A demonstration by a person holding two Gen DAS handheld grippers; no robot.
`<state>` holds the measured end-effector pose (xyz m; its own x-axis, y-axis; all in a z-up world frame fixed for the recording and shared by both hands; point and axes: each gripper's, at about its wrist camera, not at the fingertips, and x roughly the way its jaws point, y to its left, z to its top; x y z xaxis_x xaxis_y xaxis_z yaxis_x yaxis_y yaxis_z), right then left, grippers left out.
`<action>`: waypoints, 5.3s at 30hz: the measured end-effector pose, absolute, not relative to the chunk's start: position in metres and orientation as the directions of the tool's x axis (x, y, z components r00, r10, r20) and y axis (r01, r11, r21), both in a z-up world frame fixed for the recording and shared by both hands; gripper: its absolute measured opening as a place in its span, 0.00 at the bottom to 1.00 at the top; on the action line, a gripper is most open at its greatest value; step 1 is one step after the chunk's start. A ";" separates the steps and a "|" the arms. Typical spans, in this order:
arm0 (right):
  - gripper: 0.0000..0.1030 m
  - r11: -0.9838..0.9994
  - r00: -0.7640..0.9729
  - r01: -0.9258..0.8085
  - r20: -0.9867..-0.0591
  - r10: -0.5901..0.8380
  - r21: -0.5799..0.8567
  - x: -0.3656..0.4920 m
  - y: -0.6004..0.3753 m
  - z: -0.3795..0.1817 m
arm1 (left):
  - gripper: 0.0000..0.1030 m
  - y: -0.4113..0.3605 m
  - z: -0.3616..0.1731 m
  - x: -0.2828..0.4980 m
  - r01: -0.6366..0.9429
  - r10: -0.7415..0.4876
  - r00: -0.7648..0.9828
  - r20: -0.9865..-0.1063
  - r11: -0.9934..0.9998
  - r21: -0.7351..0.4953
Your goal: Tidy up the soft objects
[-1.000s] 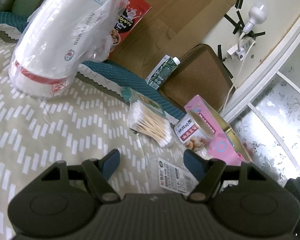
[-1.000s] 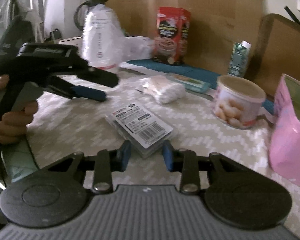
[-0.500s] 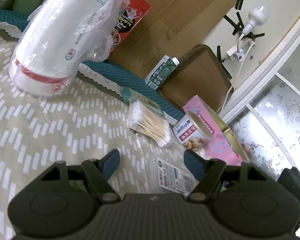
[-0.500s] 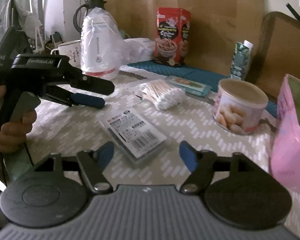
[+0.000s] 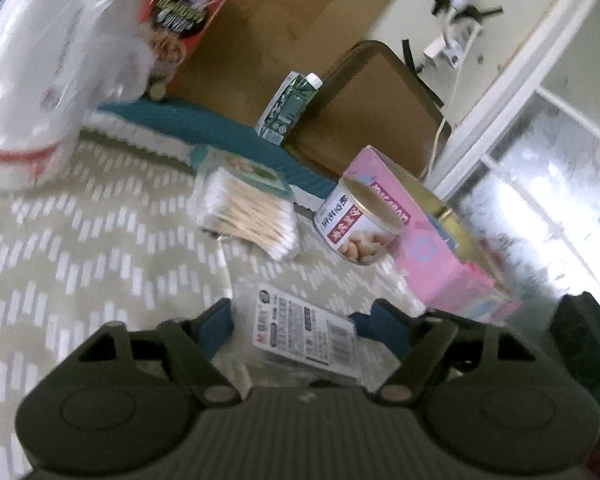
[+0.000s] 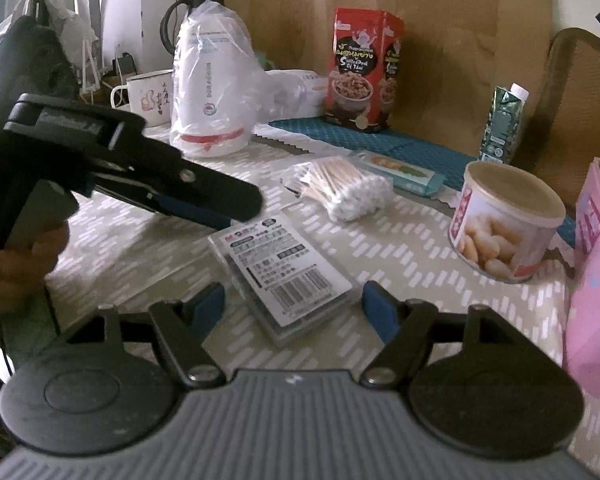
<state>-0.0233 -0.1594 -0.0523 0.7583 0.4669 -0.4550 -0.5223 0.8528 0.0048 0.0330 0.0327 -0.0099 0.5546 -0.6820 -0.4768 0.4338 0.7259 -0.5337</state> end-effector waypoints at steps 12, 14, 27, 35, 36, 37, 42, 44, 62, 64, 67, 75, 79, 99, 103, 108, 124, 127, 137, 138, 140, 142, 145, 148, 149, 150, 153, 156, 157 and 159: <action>0.65 0.851 0.756 -0.516 -0.418 0.503 0.091 -0.033 -0.158 -0.053 | 0.86 0.043 0.011 0.012 0.398 -0.664 0.609 -0.434 0.729 -0.556; 0.65 0.842 0.744 -0.523 -0.409 0.528 0.135 -0.032 -0.157 -0.053 | 0.87 0.047 0.013 0.010 0.391 -0.670 0.616 -0.415 0.717 -0.578; 0.66 0.832 0.742 -0.505 -0.377 0.555 0.230 -0.033 -0.162 -0.053 | 0.83 0.089 -0.013 0.033 0.249 -0.811 0.553 -0.189 0.377 -0.892; 0.64 0.837 0.746 -0.516 -0.387 0.543 0.179 -0.034 -0.148 -0.053 | 0.38 0.043 -0.017 0.029 0.298 -0.777 0.493 -0.392 0.574 -0.763; 0.63 0.838 0.747 -0.515 -0.386 0.541 0.178 -0.034 -0.148 -0.053 | 0.35 0.040 -0.015 0.028 0.312 -0.768 0.496 -0.404 0.592 -0.743; 0.63 0.838 0.747 -0.513 -0.384 0.542 0.184 -0.034 -0.149 -0.053 | 0.28 0.039 -0.014 0.028 0.321 -0.766 0.497 -0.408 0.599 -0.733; 0.61 0.844 0.762 -0.507 -0.367 0.533 0.175 -0.037 -0.150 -0.053 | 0.25 0.039 -0.007 0.027 0.340 -0.775 0.491 -0.397 0.590 -0.732; 0.61 0.851 0.781 -0.505 -0.343 0.522 0.145 -0.042 -0.149 -0.051 | 0.25 0.038 0.002 0.024 0.360 -0.777 0.495 -0.389 0.590 -0.722; 0.60 0.887 0.850 -0.459 -0.264 0.456 0.052 -0.058 -0.185 -0.038 | 0.26 -0.018 0.040 0.034 0.460 -0.801 0.457 -0.387 0.585 -0.668; 0.60 0.898 0.872 -0.439 -0.231 0.432 0.023 -0.059 -0.192 -0.029 | 0.26 -0.033 0.054 0.038 0.495 -0.810 0.449 -0.377 0.577 -0.650; 0.60 0.918 0.903 -0.397 -0.183 0.388 -0.010 -0.060 -0.211 -0.016 | 0.26 -0.063 0.073 0.049 0.552 -0.831 0.424 -0.360 0.553 -0.624; 0.60 0.978 0.975 -0.198 -0.112 0.190 -0.065 -0.065 -0.278 0.000 | 0.28 -0.165 0.091 0.079 0.675 -0.894 0.290 -0.342 0.444 -0.589; 0.60 0.993 0.987 -0.105 -0.130 0.098 -0.049 -0.059 -0.314 -0.008 | 0.30 -0.211 0.083 0.094 0.696 -0.895 0.235 -0.378 0.427 -0.577; 0.62 0.995 0.979 0.058 -0.197 -0.041 0.078 -0.028 -0.338 -0.024 | 0.55 -0.217 0.069 0.105 0.644 -0.808 0.399 -0.433 0.583 -0.496; 0.62 0.989 0.986 0.078 -0.157 -0.058 0.127 -0.039 -0.333 -0.019 | 0.58 -0.185 0.078 0.087 0.654 -0.823 0.419 -0.383 0.566 -0.501; 0.62 0.977 0.993 0.078 -0.102 -0.059 0.198 -0.058 -0.310 -0.022 | 0.67 -0.131 0.078 0.055 0.672 -0.802 0.482 -0.352 0.596 -0.440; 0.84 0.992 0.997 -0.053 -0.053 0.060 0.114 -0.060 -0.205 -0.030 | 0.70 0.021 0.029 0.027 0.529 -0.688 0.613 -0.389 0.723 -0.445; 0.85 0.992 0.996 -0.053 -0.067 0.061 0.112 -0.057 -0.194 -0.032 | 0.70 0.034 0.020 0.029 0.504 -0.668 0.629 -0.397 0.740 -0.446; 0.84 0.992 0.993 -0.078 -0.086 0.086 0.095 -0.052 -0.178 -0.031 | 0.72 0.069 0.006 0.038 0.405 -0.584 0.703 -0.407 0.798 -0.445; 0.84 0.993 0.992 -0.083 -0.089 0.091 0.083 -0.051 -0.175 -0.031 | 0.72 0.071 0.006 0.038 0.398 -0.569 0.713 -0.409 0.809 -0.432; 0.84 0.994 0.990 -0.095 -0.095 0.101 0.061 -0.050 -0.170 -0.030 | 0.72 0.076 0.005 0.038 0.385 -0.549 0.727 -0.413 0.824 -0.417; 0.82 0.992 0.987 -0.119 -0.104 0.123 0.046 -0.048 -0.166 -0.030 | 0.72 0.082 0.003 0.038 0.365 -0.526 0.742 -0.416 0.837 -0.408; 0.78 0.987 0.979 -0.157 -0.125 0.158 0.023 -0.041 -0.157 -0.029 | 0.72 0.094 -0.003 0.040 0.322 -0.508 0.753 -0.419 0.839 -0.439; 0.74 0.980 0.970 -0.198 -0.147 0.194 -0.014 -0.032 -0.146 -0.028 | 0.72 0.102 -0.007 0.046 0.295 -0.513 0.750 -0.417 0.824 -0.483; 0.72 0.978 0.967 -0.209 -0.157 0.203 -0.025 -0.029 -0.143 -0.028 | 0.72 0.103 -0.008 0.047 0.290 -0.515 0.748 -0.418 0.821 -0.492; 0.71 0.975 0.962 -0.222 -0.171 0.213 -0.033 -0.024 -0.139 -0.028 | 0.72 0.104 -0.009 0.049 0.289 -0.520 0.745 -0.419 0.817 -0.499; 0.69 0.969 0.948 -0.246 -0.215 0.234 -0.029 -0.008 -0.133 -0.028 | 0.72 0.104 -0.010 0.051 0.290 -0.527 0.741 -0.417 0.810 -0.509; 0.69 0.967 0.930 -0.256 -0.275 0.246 -0.001 0.013 -0.131 -0.030 | 0.72 0.103 -0.011 0.052 0.296 -0.533 0.736 -0.418 0.808 -0.510; 0.70 0.966 0.922 -0.259 -0.293 0.254 0.020 0.020 -0.133 -0.030 | 0.72 0.102 -0.011 0.052 0.299 -0.535 0.735 -0.416 0.807 -0.509; 0.70 0.964 0.907 -0.258 -0.327 0.267 0.070 0.034 -0.135 -0.029 | 0.72 0.102 -0.011 0.051 0.306 -0.539 0.736 -0.410 0.805 -0.508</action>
